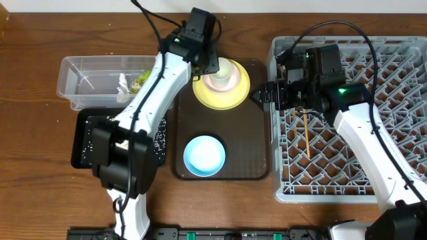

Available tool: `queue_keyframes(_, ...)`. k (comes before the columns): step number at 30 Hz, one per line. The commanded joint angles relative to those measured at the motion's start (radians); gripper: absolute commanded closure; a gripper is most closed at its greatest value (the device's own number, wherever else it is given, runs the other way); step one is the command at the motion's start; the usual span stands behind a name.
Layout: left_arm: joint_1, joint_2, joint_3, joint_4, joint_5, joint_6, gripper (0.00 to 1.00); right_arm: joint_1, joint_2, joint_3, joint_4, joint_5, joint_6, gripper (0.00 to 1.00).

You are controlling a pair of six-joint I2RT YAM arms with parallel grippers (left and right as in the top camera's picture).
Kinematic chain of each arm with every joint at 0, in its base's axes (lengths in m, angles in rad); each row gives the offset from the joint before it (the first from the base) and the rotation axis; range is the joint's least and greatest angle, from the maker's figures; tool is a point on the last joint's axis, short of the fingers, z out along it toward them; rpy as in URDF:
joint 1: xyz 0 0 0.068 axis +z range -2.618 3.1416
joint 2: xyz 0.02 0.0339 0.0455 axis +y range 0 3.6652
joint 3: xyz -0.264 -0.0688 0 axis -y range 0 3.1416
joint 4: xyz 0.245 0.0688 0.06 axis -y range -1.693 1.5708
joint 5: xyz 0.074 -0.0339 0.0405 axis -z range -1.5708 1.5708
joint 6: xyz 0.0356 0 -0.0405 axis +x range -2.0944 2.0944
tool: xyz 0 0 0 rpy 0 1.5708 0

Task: Sort waste into correct bins and load items into the dishwasher rack
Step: 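Lower the left gripper onto the white cup rim and grasp it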

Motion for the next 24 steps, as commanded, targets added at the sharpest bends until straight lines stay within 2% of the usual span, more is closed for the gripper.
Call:
queue_keyframes(1,0.004,0.027,-0.006,0.017,-0.023,-0.014,0.61,0.007,-0.009,0.011,0.0,-0.013,0.003,0.01)
queue_keyframes(24,0.002,0.135,-0.006,0.049,-0.023,-0.028,0.62,0.007,-0.009,0.011,0.0,-0.013,0.003,0.01)
